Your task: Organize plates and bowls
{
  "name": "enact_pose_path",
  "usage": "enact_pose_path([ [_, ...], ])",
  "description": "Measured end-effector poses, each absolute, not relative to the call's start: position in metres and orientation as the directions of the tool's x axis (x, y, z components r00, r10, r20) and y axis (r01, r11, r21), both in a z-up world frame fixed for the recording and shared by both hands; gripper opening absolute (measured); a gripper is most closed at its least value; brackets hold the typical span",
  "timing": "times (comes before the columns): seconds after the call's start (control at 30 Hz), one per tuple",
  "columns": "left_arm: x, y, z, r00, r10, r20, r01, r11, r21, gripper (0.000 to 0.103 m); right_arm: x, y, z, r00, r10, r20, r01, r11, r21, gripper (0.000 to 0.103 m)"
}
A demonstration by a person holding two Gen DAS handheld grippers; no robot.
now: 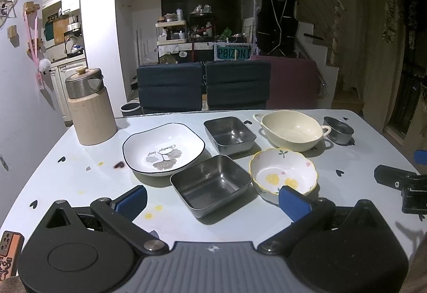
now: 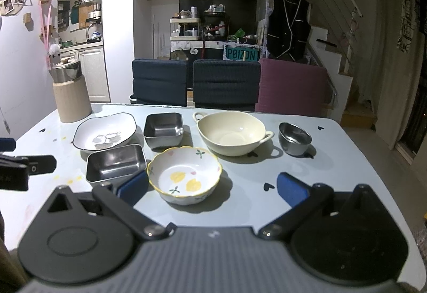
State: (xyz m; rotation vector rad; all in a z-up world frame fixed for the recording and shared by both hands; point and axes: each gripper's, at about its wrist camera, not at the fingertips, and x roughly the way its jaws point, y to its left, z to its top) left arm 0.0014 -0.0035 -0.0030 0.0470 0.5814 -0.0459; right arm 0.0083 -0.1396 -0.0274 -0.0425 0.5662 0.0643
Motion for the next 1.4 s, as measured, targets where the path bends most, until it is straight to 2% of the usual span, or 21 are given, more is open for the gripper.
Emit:
enact_pose_path([
  [1.4, -0.0009, -0.0063, -0.0022, 0.834, -0.038, -0.550, 0.061, 0.998, 0.024, 0.103, 0.0067, -0.1397, -0.0257, 0.841, 0.057, -0.538, -0.087, 0.996, -0.031, 0.103],
])
